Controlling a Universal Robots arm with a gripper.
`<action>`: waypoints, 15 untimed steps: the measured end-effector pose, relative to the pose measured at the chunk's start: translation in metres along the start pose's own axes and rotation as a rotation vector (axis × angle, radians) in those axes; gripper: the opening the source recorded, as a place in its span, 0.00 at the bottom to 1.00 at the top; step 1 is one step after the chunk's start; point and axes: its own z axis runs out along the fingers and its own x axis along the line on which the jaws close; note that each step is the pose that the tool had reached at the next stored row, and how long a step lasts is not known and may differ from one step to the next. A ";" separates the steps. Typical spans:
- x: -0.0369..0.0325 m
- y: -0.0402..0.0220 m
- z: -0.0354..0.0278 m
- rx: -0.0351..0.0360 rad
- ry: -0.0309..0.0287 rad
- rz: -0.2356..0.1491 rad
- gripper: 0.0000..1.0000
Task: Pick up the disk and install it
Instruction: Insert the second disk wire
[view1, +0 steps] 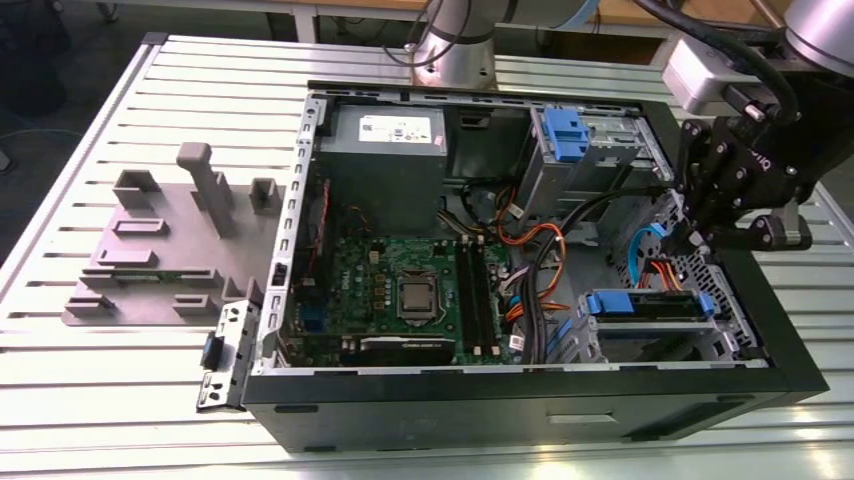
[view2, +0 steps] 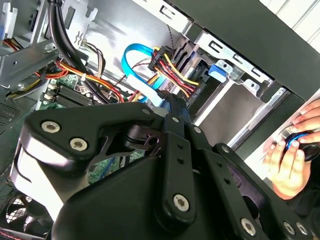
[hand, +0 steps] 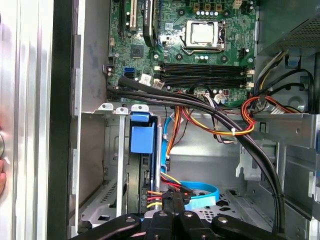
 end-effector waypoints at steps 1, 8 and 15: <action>-0.0002 0.0000 -0.0003 0.0000 -0.0001 0.000 0.11; -0.0015 -0.0001 -0.0029 0.0000 -0.0001 0.000 0.11; -0.0030 -0.0002 -0.0068 0.0000 -0.0004 0.000 0.11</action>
